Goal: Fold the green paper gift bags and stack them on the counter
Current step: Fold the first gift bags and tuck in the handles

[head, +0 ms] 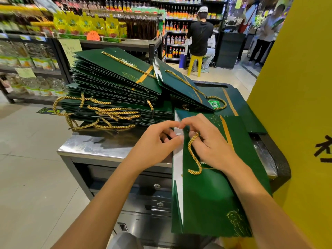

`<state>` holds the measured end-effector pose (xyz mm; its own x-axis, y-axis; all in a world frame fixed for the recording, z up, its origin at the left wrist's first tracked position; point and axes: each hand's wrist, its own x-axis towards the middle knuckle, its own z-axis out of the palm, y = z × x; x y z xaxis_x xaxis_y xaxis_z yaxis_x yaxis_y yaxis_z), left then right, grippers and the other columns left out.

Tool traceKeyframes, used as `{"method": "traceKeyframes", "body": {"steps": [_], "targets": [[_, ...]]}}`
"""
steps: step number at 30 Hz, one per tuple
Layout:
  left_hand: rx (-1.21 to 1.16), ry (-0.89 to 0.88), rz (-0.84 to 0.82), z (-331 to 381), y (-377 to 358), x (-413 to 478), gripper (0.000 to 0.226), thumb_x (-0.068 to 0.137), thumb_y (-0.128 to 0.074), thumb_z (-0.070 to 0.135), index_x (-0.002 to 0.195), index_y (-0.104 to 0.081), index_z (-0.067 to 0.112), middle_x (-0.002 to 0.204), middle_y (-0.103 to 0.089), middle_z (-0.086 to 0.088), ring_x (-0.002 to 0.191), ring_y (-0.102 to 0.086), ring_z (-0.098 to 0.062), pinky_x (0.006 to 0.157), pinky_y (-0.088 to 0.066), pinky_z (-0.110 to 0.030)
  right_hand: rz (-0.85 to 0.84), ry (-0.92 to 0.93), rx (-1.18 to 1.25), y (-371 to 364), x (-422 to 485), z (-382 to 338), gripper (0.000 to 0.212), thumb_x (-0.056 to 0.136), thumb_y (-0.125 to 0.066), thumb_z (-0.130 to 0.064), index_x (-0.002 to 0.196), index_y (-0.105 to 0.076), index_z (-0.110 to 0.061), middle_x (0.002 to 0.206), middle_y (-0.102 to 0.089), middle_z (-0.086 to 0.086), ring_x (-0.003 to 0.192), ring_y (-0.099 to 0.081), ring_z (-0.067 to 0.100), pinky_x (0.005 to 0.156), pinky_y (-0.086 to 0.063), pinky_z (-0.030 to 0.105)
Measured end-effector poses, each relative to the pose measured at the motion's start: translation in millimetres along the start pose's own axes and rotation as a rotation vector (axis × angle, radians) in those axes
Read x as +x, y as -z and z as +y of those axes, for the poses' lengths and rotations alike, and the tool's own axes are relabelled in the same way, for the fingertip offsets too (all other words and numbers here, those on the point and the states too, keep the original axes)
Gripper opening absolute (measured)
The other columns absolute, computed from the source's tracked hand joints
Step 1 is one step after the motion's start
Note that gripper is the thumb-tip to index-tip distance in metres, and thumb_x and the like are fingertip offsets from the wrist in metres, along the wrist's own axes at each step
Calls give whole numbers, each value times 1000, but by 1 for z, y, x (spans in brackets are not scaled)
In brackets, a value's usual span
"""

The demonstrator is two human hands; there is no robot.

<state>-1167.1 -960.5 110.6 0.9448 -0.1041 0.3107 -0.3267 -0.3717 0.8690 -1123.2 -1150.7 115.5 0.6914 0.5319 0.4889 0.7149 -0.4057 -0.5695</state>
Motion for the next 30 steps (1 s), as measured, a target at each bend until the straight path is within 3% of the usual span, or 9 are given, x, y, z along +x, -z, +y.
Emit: {"method": "traceKeyframes", "body": {"steps": [3,8,13,16,22,26,30], "targets": [[7,7,-8,3,1,2,27,95,-67,13,119,-69,26,91,-68,-7,69,-59,-17,70,-54,-33,-1,4,2,1,-1,2,47,93,-48,6,113,-59,-35,89,-45,0,85,-50,20,73,-39,32],[25,11,71,2,-3,9,17,96,-64,9,108,-76,15,86,-72,-9,69,-61,-18,61,-54,-27,-25,14,-5,2,0,8,42,99,-51,1,115,-61,-35,92,-48,-3,89,-53,17,75,-40,25],[26,39,81,0,-6,11,17,96,-63,8,106,-76,14,84,-72,-16,72,-66,-26,67,-55,-37,-54,4,31,4,2,10,43,100,-53,1,116,-63,-38,93,-50,-5,92,-54,15,78,-39,17],[56,49,92,0,-7,12,17,95,-63,8,104,-76,14,81,-73,-14,77,-67,-31,71,-55,-40,-58,-4,31,3,2,10,42,101,-53,0,116,-63,-38,94,-50,-6,92,-54,14,77,-38,16],[215,9,22,0,-11,12,19,94,-55,4,94,-70,16,79,-67,-3,74,-63,-24,73,-53,-41,-49,30,-3,0,2,8,44,100,-53,2,117,-62,-38,97,-50,-9,95,-54,10,79,-39,15],[231,19,81,0,-9,11,15,92,-60,7,90,-72,16,68,-63,3,61,-54,-8,61,-46,-25,-42,17,-16,-1,2,4,40,98,-53,-2,117,-62,-36,96,-47,-7,90,-53,15,78,-41,21],[149,114,227,0,-1,5,6,90,-70,12,88,-72,17,67,-60,8,60,-53,0,60,-42,-12,-25,-8,-16,0,1,2,58,85,-43,11,114,-61,-35,96,-44,-7,92,-50,14,74,-36,17]]}}
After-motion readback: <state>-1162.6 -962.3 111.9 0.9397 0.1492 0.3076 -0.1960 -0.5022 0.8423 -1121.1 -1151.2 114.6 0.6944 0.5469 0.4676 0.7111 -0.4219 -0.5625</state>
